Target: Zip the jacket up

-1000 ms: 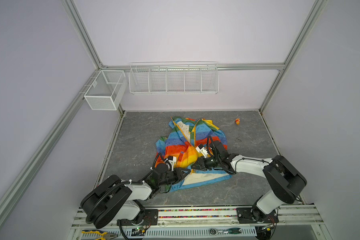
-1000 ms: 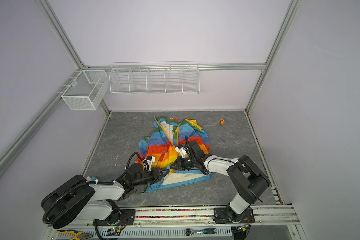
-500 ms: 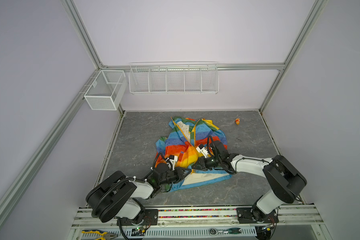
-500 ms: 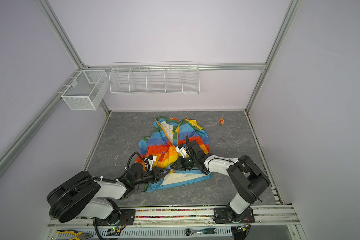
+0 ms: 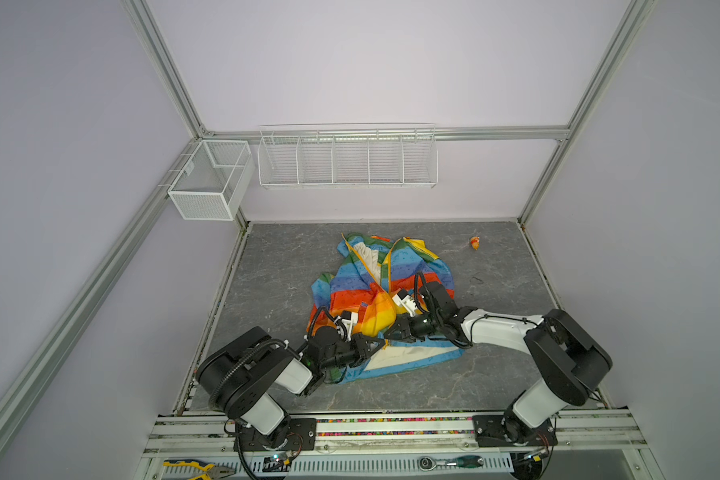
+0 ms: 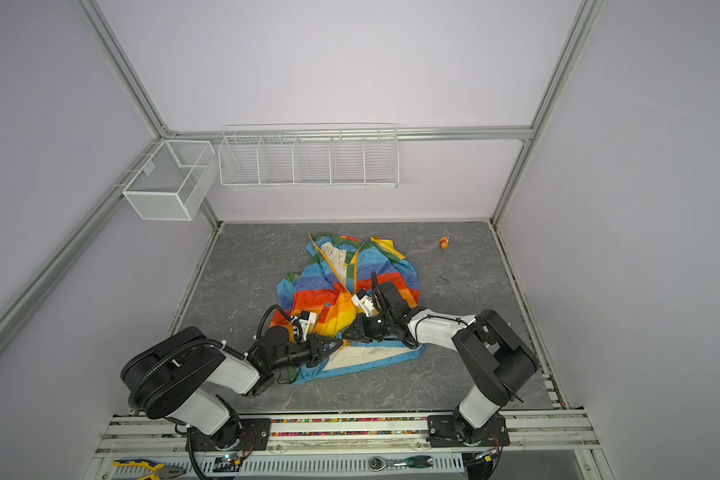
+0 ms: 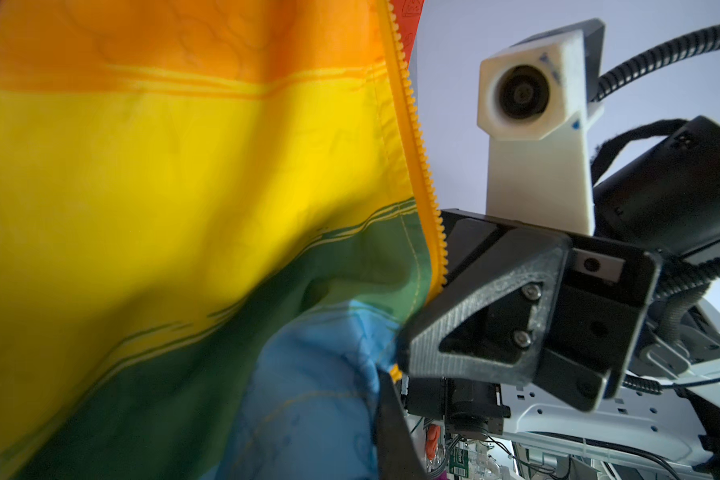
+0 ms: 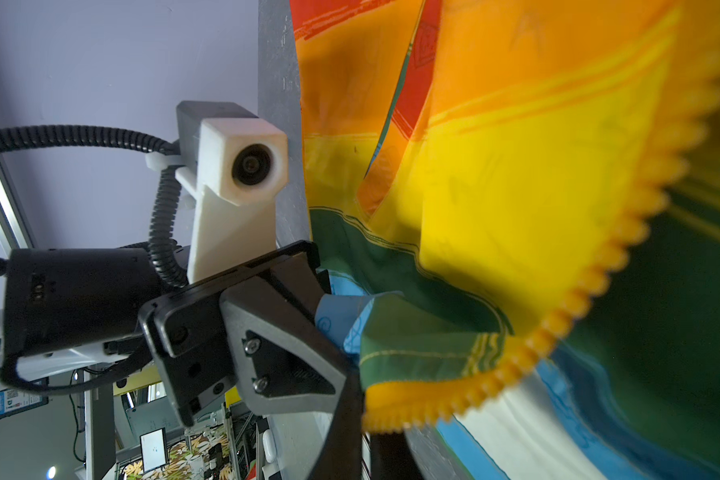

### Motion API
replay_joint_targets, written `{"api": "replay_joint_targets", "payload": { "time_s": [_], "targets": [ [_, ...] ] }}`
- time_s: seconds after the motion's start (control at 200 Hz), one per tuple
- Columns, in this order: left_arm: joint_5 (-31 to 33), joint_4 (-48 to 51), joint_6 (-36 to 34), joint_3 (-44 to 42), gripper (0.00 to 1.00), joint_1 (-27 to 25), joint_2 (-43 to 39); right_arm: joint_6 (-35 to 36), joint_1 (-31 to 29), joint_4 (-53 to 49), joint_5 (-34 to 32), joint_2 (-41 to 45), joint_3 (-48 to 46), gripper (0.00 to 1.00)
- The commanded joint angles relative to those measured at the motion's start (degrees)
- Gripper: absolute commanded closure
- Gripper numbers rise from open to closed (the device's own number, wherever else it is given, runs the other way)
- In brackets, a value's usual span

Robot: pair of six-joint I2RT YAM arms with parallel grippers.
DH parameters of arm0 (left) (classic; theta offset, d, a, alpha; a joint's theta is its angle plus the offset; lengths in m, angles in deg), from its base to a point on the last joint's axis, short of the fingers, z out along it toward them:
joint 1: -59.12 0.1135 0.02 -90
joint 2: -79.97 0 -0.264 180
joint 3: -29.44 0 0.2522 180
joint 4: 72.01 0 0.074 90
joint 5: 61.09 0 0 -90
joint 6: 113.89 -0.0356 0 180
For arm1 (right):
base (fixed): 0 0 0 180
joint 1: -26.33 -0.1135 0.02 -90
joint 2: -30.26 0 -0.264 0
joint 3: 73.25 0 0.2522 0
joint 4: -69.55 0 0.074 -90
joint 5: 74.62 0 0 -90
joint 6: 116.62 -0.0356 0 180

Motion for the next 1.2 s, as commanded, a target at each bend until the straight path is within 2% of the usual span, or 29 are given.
{"api": "replay_joint_targets", "payload": {
  "time_s": [0.0, 0.245, 0.315, 0.45, 0.52, 0.545, 0.65, 0.77, 0.925, 1.015, 1.195],
  "targets": [
    [-0.52, -7.66, 1.61, 0.57, 1.0, -0.24, 2.55, 1.11, 0.21, -0.27, 1.09, -0.51, 0.02, 0.93],
    [0.58, -11.3, 2.4, -0.32, 1.0, -0.27, 4.51, 1.35, 0.37, -1.19, 0.7, -0.07, 0.05, 0.93],
    [1.24, -9.98, 1.99, -0.4, 1.0, -0.24, 3.3, 1.14, 0.55, -2.06, 0.06, 0.34, 0.23, 0.86],
    [2.87, 0.64, -0.77, 0.67, 1.0, -0.26, -3.26, 0.76, 0.86, -4.13, -2.32, 3.04, 0.24, 0.66],
    [4.46, 11.3, -3.6, 1.25, 1.0, -0.24, -8.68, 0.82, 0.92, -6.42, -4.41, 5.2, 0.39, 0.57],
    [5.3, 16.18, -4.86, 3.82, 1.0, -0.24, -10.87, 0.61, 0.92, -7.38, -5.52, 6.24, 0.26, 0.54],
    [9.2, 34.18, -9.94, 6.9, 1.0, -0.24, -19.32, -0.24, 0.97, -12.25, -10.96, 10.5, -0.06, 0.49],
    [13.33, 45.23, -12.37, 8.35, 1.0, -0.24, -26.23, -3.52, 0.96, -18.91, -19.82, 15.55, -1.2, 0.44],
    [14.27, 48.46, -12.56, 8.88, 1.0, -0.24, -27.87, -7.07, 1.09, -24.82, -26.93, 19.43, -3.51, 0.4],
    [13.1, 47.9, -12.82, 9.58, 1.0, -0.27, -26.28, -8.23, 1.29, -25.62, -28.29, 21.14, -5.18, 0.33],
    [12.62, 48.38, -13.83, 10.8, 1.0, -0.33, -25.33, -10.59, 1.86, -24.56, -29.5, 22.64, -8.63, 0.3]
  ]
}}
